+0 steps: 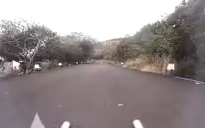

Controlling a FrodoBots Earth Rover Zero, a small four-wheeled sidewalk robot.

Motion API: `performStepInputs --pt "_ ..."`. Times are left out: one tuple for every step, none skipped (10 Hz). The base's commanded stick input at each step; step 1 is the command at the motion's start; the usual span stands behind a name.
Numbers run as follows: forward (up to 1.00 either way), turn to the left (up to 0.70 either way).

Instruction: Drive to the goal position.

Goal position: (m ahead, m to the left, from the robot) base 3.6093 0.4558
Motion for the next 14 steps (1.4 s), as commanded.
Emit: performStepInputs --pt "0.50 -0.18" --pt "0.50 0.00" --pt "0.50 0.00" --pt "0.50 0.00" --pt "0.50 0.00" --pt "0.50 0.00" --pt "0.50 0.00" --pt "0.50 0.00" --pt "0.50 0.00" --pt "0.50 0.00" --pt "0.50 0.00" --pt "0.50 0.00" --pt "0.50 0.00" --pt "0.50 0.00"
